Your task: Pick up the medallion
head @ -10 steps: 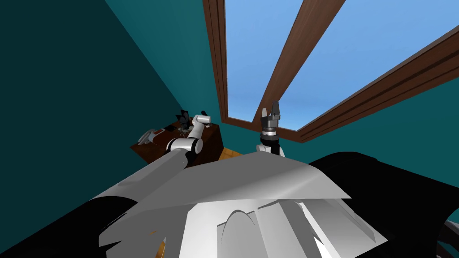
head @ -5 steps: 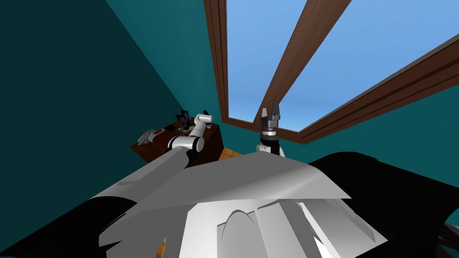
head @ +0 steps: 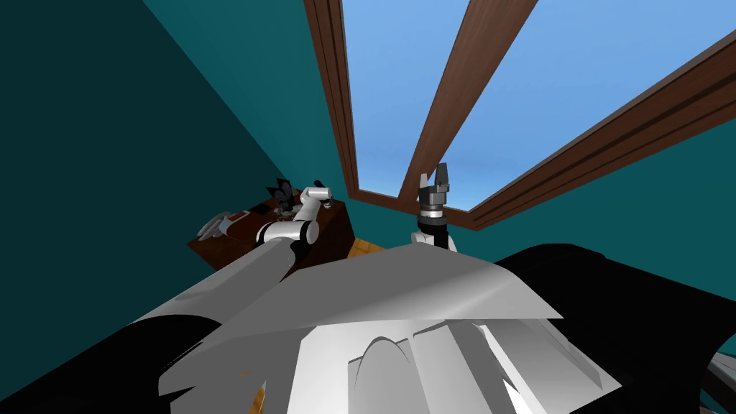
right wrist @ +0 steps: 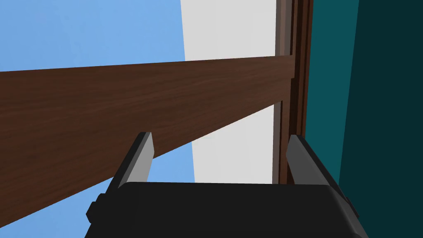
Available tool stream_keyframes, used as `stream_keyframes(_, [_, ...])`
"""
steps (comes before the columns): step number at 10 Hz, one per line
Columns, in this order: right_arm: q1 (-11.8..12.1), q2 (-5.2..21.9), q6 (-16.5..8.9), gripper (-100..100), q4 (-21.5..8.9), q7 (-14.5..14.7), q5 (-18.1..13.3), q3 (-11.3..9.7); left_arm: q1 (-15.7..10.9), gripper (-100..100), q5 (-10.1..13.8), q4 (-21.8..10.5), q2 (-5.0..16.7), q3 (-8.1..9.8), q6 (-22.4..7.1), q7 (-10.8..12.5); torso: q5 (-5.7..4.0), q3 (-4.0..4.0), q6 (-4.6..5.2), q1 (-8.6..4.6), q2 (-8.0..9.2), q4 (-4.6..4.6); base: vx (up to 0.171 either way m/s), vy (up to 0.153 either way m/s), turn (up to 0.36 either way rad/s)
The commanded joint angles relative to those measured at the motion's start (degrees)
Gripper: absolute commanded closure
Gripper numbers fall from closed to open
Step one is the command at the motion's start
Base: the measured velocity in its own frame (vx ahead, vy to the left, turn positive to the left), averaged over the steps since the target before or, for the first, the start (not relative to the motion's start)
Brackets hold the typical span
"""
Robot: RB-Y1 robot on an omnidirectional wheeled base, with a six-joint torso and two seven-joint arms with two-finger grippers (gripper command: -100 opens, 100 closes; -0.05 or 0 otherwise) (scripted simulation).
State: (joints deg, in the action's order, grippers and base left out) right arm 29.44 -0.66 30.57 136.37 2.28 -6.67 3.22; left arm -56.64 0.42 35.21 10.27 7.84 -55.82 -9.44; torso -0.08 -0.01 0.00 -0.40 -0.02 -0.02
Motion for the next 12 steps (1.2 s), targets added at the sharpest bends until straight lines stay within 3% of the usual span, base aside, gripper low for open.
stream_keyframes(1, [0.0, 0.0, 0.0, 0, 0.0, 0.0, 0.0, 0.0, 0.91, -100, 1.26, -0.31, 1.63, 0.7, 0.97, -1.85, 0.0, 0.0, 0.0, 0.0, 0.0, 0.0, 0.012, -0.085, -0.051])
stream_keyframes(2, [0.0, 0.0, 0.0, 0, 0.0, 0.0, 0.0, 0.0, 1.06, -100, 0.77, 1.07, 0.98, 0.41, -0.11, -1.14, 0.01, 0.0, -0.01, 0.07, 0.0, 0.0, 0.006, -0.032, 0.001])
stream_keyframes(3, [0.0, 0.01, 0.0, 0, 0.0, 0.0, 0.0, 0.01, 1.17, 100, 0.86, 1.21, 1.07, 0.46, -0.17, -1.39, 0.04, 0.01, -0.01, 0.22, 0.02, 0.01, 0.001, -0.007, 0.0])
stream_keyframes(7, [0.0, 0.01, 0.0, 0, 0.0, 0.0, 0.0, 0.01, 1.15, 100, 0.85, 1.2, 1.06, 0.46, -0.18, -1.36, 0.09, 0.01, -0.01, 0.38, 0.03, 0.0, 0.0, 0.0, 0.0])
stream_keyframes(8, [0.0, 0.01, 0.0, 0, 0.0, 0.0, 0.0, 0.01, 1.14, 0, 0.85, 1.2, 1.06, 0.46, -0.17, -1.36, 0.09, 0.01, -0.01, 0.39, 0.03, 0.0, 0.0, 0.0, 0.0])
stream_keyframes(9, [0.0, 0.01, 0.0, 0, 0.0, 0.0, 0.0, 0.01, -0.09, 100, -0.35, 0.33, -0.56, -0.22, -0.32, 0.31, 0.09, 0.01, -0.02, 0.39, 0.03, 0.0, -0.015, 0.061, 0.105])
stream_keyframes(11, [0.0, 0.02, 0.0, 0, 0.0, 0.0, 0.0, 0.02, -0.43, 100, -0.89, 0.54, -1.29, -0.52, -0.75, 1.02, 0.15, 0.03, -0.05, 0.73, 0.07, -0.01, -0.011, 0.09, 0.033])
stream_keyframes(12, [0.0, 0.02, 0.0, 0, 0.0, 0.0, 0.0, 0.02, -1.1, 100, -1.96, 0.96, -2.76, -1.14, -1.61, 2.46, 0.16, 0.03, -0.05, 0.69, 0.07, 0.0, -0.017, 0.069, 0.059])
